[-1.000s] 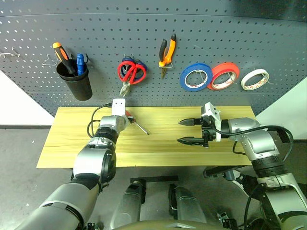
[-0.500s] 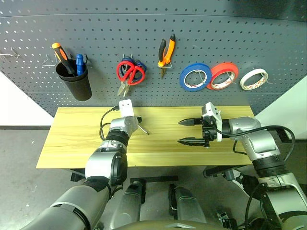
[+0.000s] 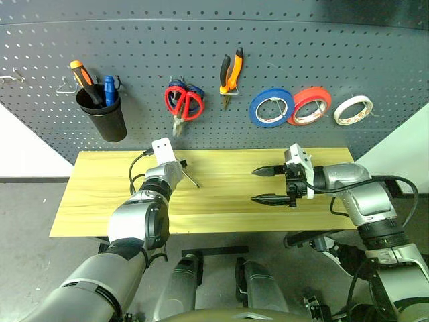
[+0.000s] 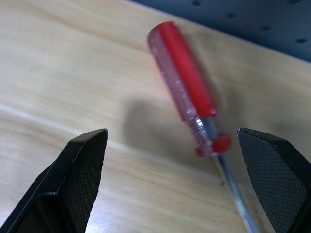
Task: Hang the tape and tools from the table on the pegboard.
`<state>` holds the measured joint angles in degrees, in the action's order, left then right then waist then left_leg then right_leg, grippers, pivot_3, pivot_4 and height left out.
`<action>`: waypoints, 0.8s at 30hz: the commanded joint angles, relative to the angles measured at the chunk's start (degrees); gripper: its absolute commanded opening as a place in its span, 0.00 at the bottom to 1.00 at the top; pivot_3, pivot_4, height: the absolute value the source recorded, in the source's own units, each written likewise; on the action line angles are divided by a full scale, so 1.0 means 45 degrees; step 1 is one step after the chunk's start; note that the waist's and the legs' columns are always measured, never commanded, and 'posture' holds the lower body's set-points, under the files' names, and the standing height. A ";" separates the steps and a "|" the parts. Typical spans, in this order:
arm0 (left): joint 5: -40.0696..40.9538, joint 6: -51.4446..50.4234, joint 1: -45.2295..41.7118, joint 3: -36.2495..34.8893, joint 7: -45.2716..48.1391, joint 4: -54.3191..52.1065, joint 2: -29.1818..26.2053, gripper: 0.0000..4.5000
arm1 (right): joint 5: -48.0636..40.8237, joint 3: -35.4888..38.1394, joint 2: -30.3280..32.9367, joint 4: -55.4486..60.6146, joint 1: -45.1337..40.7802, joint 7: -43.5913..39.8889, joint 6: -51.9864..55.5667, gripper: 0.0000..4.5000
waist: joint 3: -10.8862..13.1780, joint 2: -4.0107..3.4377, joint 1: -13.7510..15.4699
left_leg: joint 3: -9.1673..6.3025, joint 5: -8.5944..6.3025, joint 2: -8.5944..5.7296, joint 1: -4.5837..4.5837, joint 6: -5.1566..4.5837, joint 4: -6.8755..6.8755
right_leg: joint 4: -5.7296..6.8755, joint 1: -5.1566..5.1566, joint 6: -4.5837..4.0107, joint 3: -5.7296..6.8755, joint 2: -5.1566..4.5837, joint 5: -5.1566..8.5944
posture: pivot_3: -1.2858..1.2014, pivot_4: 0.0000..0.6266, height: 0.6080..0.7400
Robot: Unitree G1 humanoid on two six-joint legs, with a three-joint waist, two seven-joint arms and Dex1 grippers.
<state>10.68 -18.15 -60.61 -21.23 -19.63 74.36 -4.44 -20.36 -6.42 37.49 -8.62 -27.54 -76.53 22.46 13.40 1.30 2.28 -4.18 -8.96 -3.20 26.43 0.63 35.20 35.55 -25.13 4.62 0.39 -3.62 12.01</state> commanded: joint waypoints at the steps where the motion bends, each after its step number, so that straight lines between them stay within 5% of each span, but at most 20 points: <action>1: -0.0103 0.0559 -0.0335 0.0016 0.0272 0.0133 -0.0191 0.99 | -0.0121 0.0306 0.0268 0.0538 0.0102 0.0046 -0.0144 1.00 | 0.0000 0.0000 -0.0047 | 0.0001 0.0000 0.0000 -0.0001 0.0000 0.0001 | 0.0001 0.0000 0.0001 -0.0001 0.0000 -0.0001 | 0.51 0.36 1.00; 12: 0.0621 0.1338 -0.0172 -0.1192 0.0028 0.0579 -0.0352 0.99 | -0.0071 0.0327 0.0517 0.0998 0.0556 0.0448 -0.0264 1.00 | -0.0001 0.0000 -0.0037 | 0.0008 0.0001 0.0002 -0.0007 -0.0001 0.0015 | 0.0017 0.0000 0.0004 -0.0004 0.0003 -0.0004 | 0.50 0.34 1.00; 15: 0.0693 0.1361 -0.0077 -0.1422 0.0040 0.0640 -0.0354 0.86 | -0.0046 0.0383 0.0640 0.1090 0.0673 0.0591 -0.0229 1.00 | -0.0001 0.0000 -0.0047 | 0.0015 0.0001 0.0002 -0.0007 -0.0001 0.0020 | 0.0017 0.0002 0.0013 -0.0006 0.0001 -0.0009 | 0.50 0.34 1.00; 21: 0.0531 0.1238 0.0015 -0.1502 0.0334 0.0707 -0.0395 0.42 | -0.0062 0.0543 0.0869 0.0932 0.0742 0.0829 -0.0220 1.00 | 0.0000 0.0000 -0.0108 | 0.0022 0.0001 0.0002 -0.0009 -0.0001 0.0026 | 0.0021 0.0005 0.0021 -0.0008 0.0002 -0.0016 | 0.49 0.36 1.00; 24: 0.0569 0.1254 0.0056 -0.1584 0.0345 0.0709 -0.0415 0.42 | -0.0060 0.0673 0.1015 0.0855 0.0873 0.0934 -0.0212 1.00 | -0.0001 0.0000 -0.0167 | 0.0024 0.0002 0.0003 -0.0009 -0.0002 0.0028 | 0.0020 0.0007 0.0021 -0.0008 0.0001 -0.0017 | 0.49 0.36 1.00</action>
<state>13.24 -13.00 -60.50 -27.90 -17.98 77.58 -5.99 -20.32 -5.40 41.10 -5.62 -24.10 -72.48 22.07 13.40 1.30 1.52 -4.07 -8.95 -3.19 26.39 0.62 35.32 35.63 -25.09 4.72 0.35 -3.62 11.94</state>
